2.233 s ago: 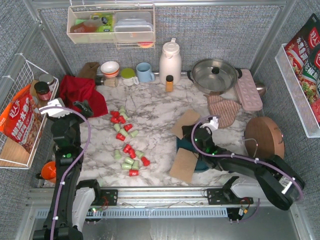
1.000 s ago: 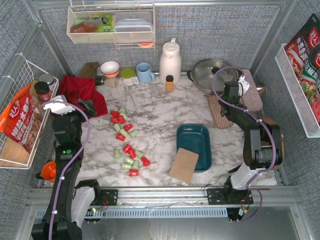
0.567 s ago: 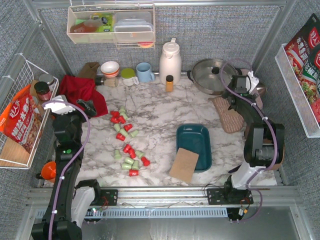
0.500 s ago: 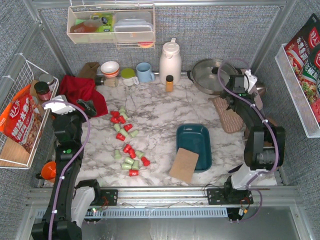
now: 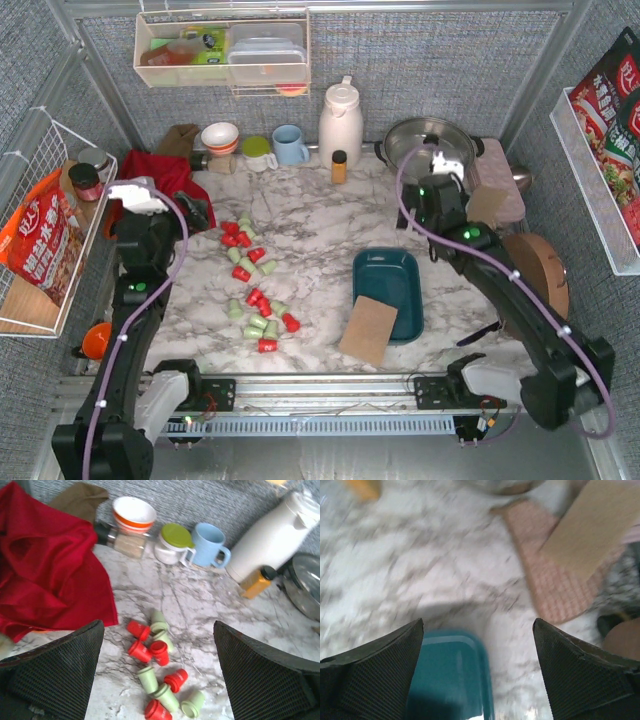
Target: Mix the coffee capsules in the storage basket
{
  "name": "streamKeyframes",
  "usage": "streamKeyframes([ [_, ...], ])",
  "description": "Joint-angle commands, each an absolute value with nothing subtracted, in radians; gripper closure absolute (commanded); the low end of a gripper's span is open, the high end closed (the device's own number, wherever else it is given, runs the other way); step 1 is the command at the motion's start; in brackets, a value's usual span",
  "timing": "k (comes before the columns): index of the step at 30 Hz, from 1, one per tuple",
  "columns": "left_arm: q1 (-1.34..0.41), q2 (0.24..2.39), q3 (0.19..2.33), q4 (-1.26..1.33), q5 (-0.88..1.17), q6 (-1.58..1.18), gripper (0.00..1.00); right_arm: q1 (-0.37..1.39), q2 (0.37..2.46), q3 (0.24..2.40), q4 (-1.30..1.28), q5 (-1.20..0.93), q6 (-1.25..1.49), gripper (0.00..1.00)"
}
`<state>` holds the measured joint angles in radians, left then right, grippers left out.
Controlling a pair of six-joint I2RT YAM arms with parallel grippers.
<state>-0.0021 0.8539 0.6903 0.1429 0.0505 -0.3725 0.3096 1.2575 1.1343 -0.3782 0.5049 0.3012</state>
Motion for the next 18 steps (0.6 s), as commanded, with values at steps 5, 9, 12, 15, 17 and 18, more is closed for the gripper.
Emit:
streamKeyframes([
  [5, -0.248, 0.935, 0.775, -0.035, 0.01, -0.295, 0.01, 0.508, 1.007, 0.97, -0.604, 0.266, 0.321, 0.14],
  [9, -0.413, 0.97, 0.797, -0.117, -0.096, -0.329, 0.01, 0.584, 0.947, 0.885, -0.639, 0.216, 0.377, 0.18],
  [12, -0.553, 0.995, 0.789, -0.157, -0.159, -0.378, 0.01, 0.634, 0.931, 0.837, -0.656, 0.176, 0.408, 0.2],
  [15, -0.724, 1.031, 0.771, -0.184, -0.242, -0.444, 0.02, 0.682, 0.911, 0.801, -0.671, 0.161, 0.424, 0.21],
  [17, -0.826, 1.057, 0.753, -0.177, -0.271, -0.492, 0.05, 0.714, 0.89, 0.771, -0.672, 0.164, 0.435, 0.23],
  [18, -0.885, 1.076, 0.745, -0.169, -0.279, -0.509, 0.06, 0.724, 0.882, 0.754, -0.669, 0.165, 0.439, 0.23],
])
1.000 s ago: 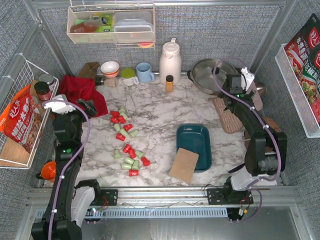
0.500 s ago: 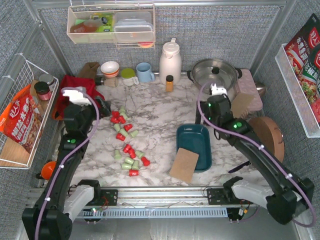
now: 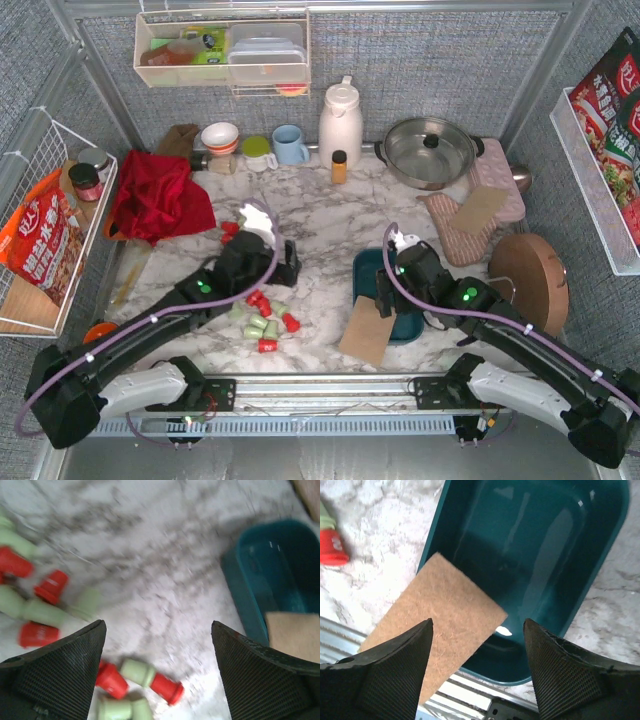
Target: Mix the coffee capsules in the storage basket
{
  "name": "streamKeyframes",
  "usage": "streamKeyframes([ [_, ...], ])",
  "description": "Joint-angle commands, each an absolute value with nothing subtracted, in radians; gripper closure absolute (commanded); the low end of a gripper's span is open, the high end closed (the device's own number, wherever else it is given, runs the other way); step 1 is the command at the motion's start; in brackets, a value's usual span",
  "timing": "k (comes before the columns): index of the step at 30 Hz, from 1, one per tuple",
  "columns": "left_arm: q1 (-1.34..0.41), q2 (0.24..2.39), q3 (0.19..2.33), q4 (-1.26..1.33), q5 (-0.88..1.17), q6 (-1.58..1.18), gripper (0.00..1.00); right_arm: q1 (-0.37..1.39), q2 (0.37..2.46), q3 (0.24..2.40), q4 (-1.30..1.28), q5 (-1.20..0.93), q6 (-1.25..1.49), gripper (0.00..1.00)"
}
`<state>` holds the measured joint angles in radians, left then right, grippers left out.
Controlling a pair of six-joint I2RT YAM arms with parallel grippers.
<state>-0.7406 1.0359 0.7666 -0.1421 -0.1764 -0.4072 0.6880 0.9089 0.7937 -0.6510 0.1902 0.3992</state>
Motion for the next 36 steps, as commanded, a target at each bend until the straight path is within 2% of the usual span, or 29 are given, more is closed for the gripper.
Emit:
streamKeyframes([
  [1, -0.921, 1.095, 0.741, -0.165, -0.291, -0.522, 0.07, 0.731, 0.875, 0.734, -0.664, 0.165, 0.445, 0.23],
  [7, -1.078, 1.274, 0.815, -0.195, -0.358, -0.555, 0.09, 0.752, 0.85, 0.62, -0.595, 0.165, 0.486, 0.27],
  [13, -1.17, 1.358, 0.827, -0.039, -0.347, -0.584, 0.12, 0.758, 0.852, 0.545, -0.502, 0.164, 0.526, 0.32],
  [18, -1.204, 1.408, 0.824, 0.021, -0.245, -0.613, 0.23, 0.761, 0.86, 0.51, -0.455, 0.164, 0.551, 0.33],
  [20, -1.223, 1.425, 0.832, 0.017, -0.236, -0.63, 0.25, 0.761, 0.856, 0.502, -0.447, 0.164, 0.556, 0.33],
  [32, -1.28, 1.311, 0.867, -0.121, -0.418, -0.755, 0.25, 0.762, 0.832, 0.489, -0.443, 0.187, 0.558, 0.33],
  [36, -1.302, 1.25, 0.82, -0.022, -0.332, -0.616, 0.26, 0.762, 0.841, 0.486, -0.431, 0.185, 0.561, 0.33],
])
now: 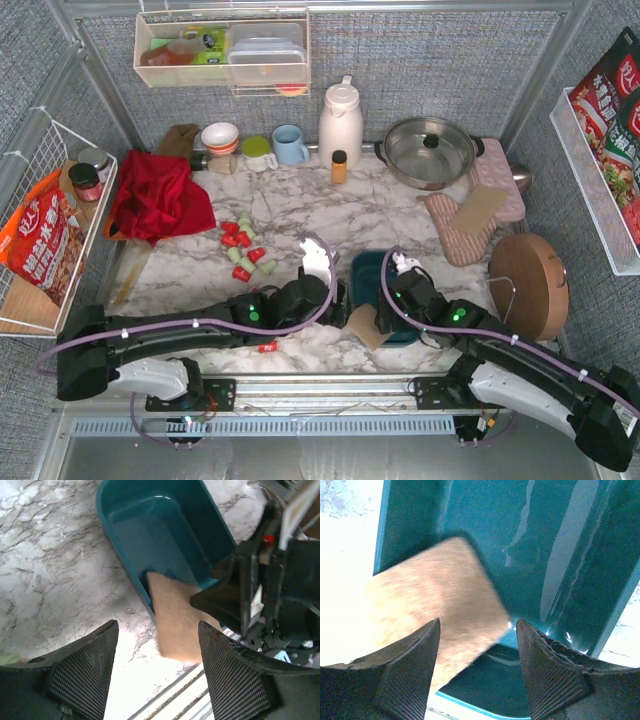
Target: Mix the coffee capsules in the storage basket
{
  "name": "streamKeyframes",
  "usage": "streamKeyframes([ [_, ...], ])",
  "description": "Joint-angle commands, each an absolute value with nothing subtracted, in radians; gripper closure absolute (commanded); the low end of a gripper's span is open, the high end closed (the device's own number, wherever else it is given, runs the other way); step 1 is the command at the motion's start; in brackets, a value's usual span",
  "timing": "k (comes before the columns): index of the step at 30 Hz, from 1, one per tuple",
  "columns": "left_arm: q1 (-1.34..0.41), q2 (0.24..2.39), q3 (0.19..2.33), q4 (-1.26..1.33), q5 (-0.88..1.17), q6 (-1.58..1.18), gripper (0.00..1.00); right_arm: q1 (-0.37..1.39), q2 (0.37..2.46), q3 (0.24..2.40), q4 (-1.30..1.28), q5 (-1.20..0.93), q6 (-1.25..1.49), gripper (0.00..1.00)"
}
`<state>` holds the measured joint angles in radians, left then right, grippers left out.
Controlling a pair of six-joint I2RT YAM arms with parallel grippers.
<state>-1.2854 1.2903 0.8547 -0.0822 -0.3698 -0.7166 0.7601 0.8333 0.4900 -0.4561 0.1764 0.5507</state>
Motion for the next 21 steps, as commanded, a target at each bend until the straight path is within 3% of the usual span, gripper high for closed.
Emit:
streamKeyframes([
  [1, -1.304, 1.241, 0.798, 0.029, -0.293, -0.576, 0.25, 0.762, 0.844, 0.487, -0.429, 0.186, 0.561, 0.33],
  [12, -1.304, 1.288, 0.829, -0.079, -0.345, -0.76, 0.27, 0.762, 0.843, 0.478, -0.426, 0.195, 0.566, 0.33],
  [21, -1.304, 1.283, 0.717, 0.093, -0.374, -0.901, 0.36, 0.762, 0.867, 0.472, -0.406, 0.191, 0.566, 0.33],
])
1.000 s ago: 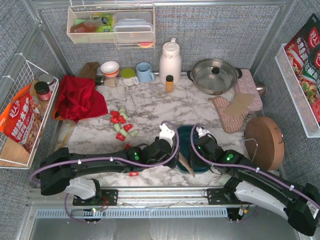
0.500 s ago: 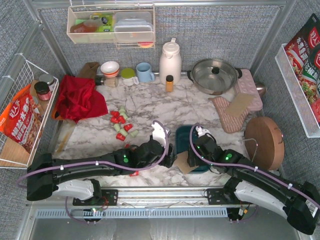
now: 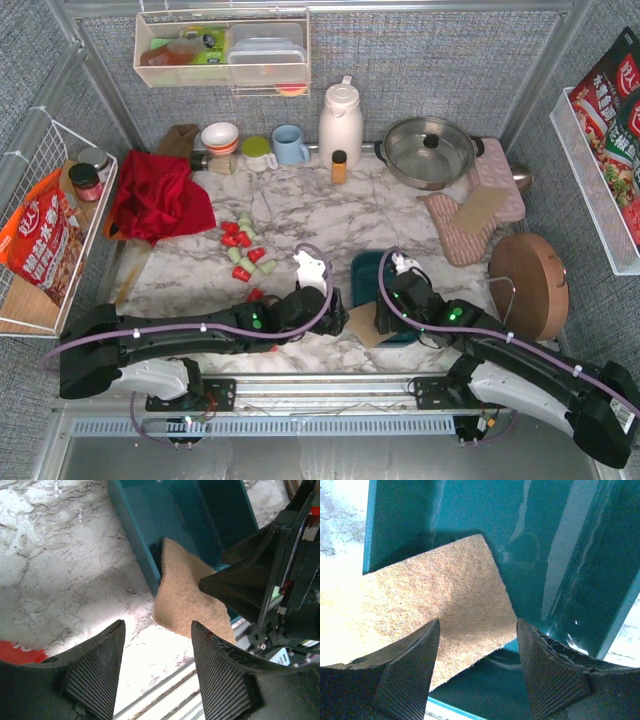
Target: Mix the coffee capsules in the storage basket
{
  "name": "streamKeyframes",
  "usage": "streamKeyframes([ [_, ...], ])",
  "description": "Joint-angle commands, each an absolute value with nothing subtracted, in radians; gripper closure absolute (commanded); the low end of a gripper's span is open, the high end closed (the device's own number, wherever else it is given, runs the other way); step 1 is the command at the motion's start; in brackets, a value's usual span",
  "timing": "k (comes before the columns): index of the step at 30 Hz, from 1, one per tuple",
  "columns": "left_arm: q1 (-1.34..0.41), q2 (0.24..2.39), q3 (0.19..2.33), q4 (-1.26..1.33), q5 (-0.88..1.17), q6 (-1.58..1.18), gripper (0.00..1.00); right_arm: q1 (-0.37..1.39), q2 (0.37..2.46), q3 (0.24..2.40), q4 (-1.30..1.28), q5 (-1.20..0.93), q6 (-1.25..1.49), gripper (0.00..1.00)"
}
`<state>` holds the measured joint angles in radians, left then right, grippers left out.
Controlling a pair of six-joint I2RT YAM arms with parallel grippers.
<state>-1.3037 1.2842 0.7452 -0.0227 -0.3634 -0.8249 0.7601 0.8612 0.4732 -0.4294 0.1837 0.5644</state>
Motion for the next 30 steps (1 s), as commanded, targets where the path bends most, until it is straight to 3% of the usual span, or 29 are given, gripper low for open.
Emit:
streamKeyframes([
  [1, -1.304, 1.289, 0.709, 0.118, -0.37, -0.91, 0.36, 0.762, 0.869, 0.47, -0.403, 0.192, 0.567, 0.33],
  [7, -1.304, 1.379, 0.712, 0.227, -0.35, -0.945, 0.41, 0.762, 0.879, 0.468, -0.392, 0.187, 0.567, 0.33],
  [16, -1.304, 1.434, 0.765, 0.163, -0.416, -0.987, 0.59, 0.762, 0.859, 0.471, -0.409, 0.187, 0.557, 0.33],
  [17, -1.303, 1.429, 0.763, 0.172, -0.417, -0.982, 0.64, 0.762, 0.856, 0.471, -0.412, 0.188, 0.556, 0.33],
  [20, -1.303, 1.421, 0.771, 0.19, -0.413, -0.956, 0.99, 0.762, 0.842, 0.489, -0.434, 0.191, 0.547, 0.33],
  [30, -1.301, 1.363, 0.892, 0.195, -0.421, -0.713, 1.0, 0.761, 0.756, 0.733, -0.605, 0.284, 0.369, 0.21],
])
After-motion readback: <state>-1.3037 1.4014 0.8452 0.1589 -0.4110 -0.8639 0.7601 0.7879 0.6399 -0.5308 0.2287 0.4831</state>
